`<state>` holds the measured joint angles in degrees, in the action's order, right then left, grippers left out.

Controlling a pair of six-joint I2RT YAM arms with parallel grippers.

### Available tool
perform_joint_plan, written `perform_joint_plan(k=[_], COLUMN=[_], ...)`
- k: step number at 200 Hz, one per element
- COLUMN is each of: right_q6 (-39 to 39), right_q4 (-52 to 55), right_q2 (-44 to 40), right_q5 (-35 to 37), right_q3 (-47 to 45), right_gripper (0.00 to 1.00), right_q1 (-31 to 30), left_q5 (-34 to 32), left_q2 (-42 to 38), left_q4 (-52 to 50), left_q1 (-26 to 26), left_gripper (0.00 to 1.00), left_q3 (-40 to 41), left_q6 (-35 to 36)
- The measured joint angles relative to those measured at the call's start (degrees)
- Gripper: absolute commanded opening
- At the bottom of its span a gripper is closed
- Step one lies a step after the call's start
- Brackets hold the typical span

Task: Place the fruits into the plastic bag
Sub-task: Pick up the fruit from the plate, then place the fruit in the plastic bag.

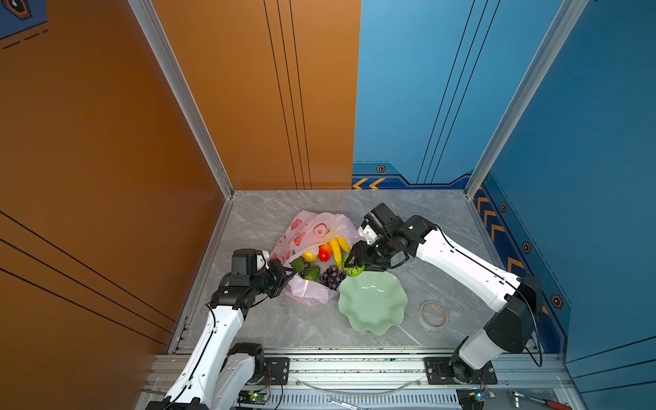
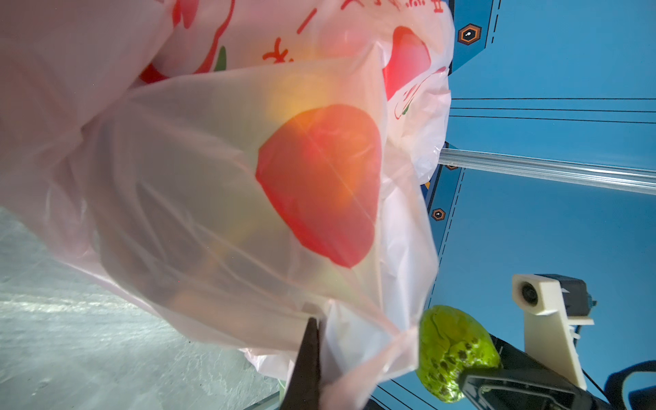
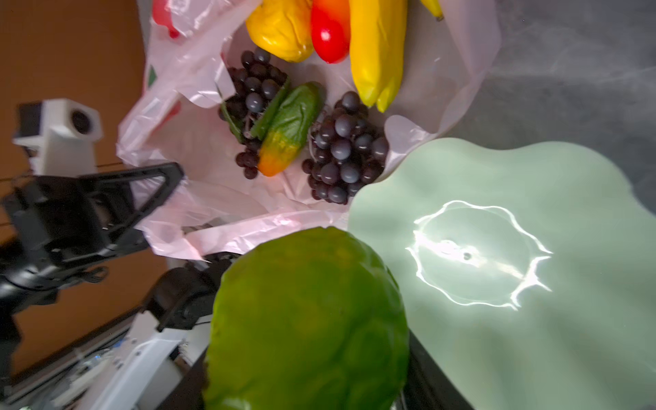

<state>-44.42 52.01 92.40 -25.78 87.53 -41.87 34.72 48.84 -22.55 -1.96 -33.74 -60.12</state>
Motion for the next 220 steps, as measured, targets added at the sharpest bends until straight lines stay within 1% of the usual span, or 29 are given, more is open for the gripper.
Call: perform_joint_plan(k=[49, 75, 103, 125, 148, 220], right_q6=[-13.0, -19.61, -25.38, -28.46, -30.69, -34.32], right_q4=[-16.83, -25.86, -33.75, -37.11, -38.38, -42.42], right_q2=[-0.26, -0.15, 1.38, 3.1, 4.39, 9.18], right_q5=[-7.76, -10.08, -10.73, -10.69, -10.6, -10.47], right_q3=[-5.62, -7.41, -8.72, -9.38, -9.68, -11.37], right_gripper=[0.58, 0.58, 0.58, 0.58, 0.59, 0.61], right_q1=[0.81, 0.81, 0.81, 0.81, 0.81, 0.79], left_q5=[0.0, -0.02, 0.0, 0.0, -0.02, -0.2], left_q2=[0.0, 0.0, 0.0, 0.0, 0.0, -0.48], left_q4=[0.0, 0.0, 0.0, 0.0, 0.0, -0.02], left_q1=[0.0, 0.0, 0.0, 0.0, 0.0, -0.07], left_gripper=[0.0, 0.0, 0.0, 0.0, 0.0, 0.0], left_q3=[0.0, 0.0, 0.0, 0.0, 0.0, 0.0], left_q6=[-0.2, -0.42, -0.44, -0.85, -0.87, -1.49])
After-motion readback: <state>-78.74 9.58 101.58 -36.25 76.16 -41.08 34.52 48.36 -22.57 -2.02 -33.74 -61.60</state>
